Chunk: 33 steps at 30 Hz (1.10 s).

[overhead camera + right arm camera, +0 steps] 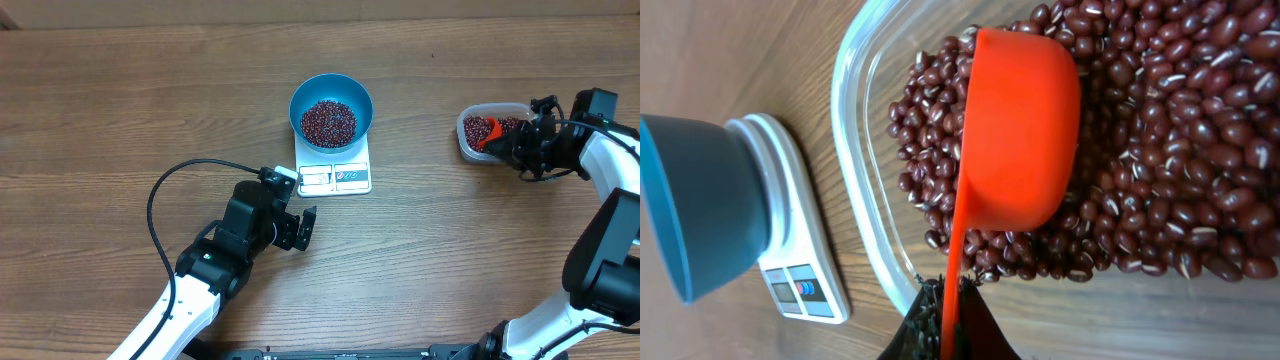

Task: Scoop item into bowl and weigh 150g on scale
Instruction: 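Scoop beans from the container with the right gripper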

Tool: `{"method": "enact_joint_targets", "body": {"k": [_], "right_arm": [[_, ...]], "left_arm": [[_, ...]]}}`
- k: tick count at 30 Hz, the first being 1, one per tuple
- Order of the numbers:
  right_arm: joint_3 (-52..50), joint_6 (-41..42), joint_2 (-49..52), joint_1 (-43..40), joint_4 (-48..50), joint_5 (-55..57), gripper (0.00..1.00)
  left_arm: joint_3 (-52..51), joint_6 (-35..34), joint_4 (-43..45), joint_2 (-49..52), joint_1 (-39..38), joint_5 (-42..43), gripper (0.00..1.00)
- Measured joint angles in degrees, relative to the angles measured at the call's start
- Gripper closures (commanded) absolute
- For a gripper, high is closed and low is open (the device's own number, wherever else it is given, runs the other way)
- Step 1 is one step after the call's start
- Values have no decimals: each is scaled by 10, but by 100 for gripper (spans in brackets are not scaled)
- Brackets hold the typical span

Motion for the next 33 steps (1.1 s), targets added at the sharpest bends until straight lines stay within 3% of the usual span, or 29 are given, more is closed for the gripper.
{"method": "enact_joint_targets", "body": {"k": [20,33], "right_arm": [[0,-4,0,-74,-16,-115,96],[0,-69,0,-116,-63,-189,96]], "left_arm": [[0,0,-9,0,0,0,0],[0,0,-9,0,0,0,0]]}}
